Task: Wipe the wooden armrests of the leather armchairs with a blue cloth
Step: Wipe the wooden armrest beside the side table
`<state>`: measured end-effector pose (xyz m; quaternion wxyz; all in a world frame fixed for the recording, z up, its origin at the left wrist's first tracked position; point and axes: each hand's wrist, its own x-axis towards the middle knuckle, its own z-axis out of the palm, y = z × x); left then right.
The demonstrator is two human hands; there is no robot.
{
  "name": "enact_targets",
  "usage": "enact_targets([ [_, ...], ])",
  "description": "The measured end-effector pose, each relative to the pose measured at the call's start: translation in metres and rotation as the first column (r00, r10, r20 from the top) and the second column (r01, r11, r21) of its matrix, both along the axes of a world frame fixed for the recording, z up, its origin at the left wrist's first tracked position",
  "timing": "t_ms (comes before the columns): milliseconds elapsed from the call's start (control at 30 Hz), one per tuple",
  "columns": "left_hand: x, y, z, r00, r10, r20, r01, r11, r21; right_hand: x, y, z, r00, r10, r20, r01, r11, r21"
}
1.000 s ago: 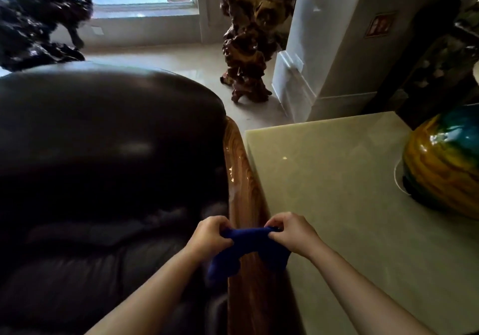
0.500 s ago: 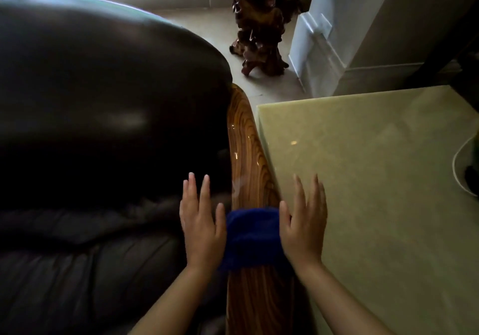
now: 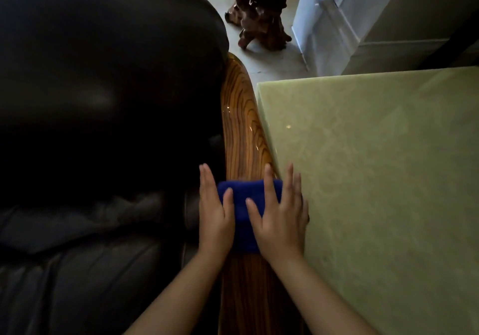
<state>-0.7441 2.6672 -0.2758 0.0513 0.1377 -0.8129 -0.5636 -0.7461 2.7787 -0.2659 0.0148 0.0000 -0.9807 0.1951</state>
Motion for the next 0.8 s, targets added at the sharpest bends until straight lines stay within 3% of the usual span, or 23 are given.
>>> enact_targets([
  [67, -0.031, -0.008, 0.005, 0.999, 0.008, 0.052, -0.005, 0.997, -0.074, -0.031, -0.007, 0.004, 0.999, 0.03, 0.026, -0.03, 1.0, 0.009],
  [167, -0.04, -0.016, 0.015, 0.998, -0.042, 0.055, 0.059, 0.932, -0.358, -0.041, -0.009, 0.012, 0.996, 0.077, 0.042, -0.077, 0.997, -0.011],
  [233, -0.021, -0.015, 0.015, 0.972, -0.235, -0.025, 0.201, 0.875, -0.441, -0.027, 0.0, 0.016, 0.992, 0.125, -0.005, -0.125, 0.991, -0.038],
  [333, 0.005, -0.014, 0.004, 0.884, -0.464, 0.052, 0.431, 0.767, -0.476, -0.012, 0.013, 0.014, 0.977, 0.212, -0.029, -0.214, 0.97, -0.113],
  [567, -0.012, -0.01, 0.006, 0.919, -0.393, 0.007, 0.383, 0.89, -0.246, -0.034, 0.007, 0.014, 0.97, 0.237, 0.055, -0.225, 0.959, -0.172],
  [800, -0.038, -0.02, 0.016, 0.934, -0.357, 0.001, 0.357, 0.934, -0.004, -0.061, -0.006, 0.024, 0.974, 0.204, 0.101, -0.19, 0.972, -0.135],
])
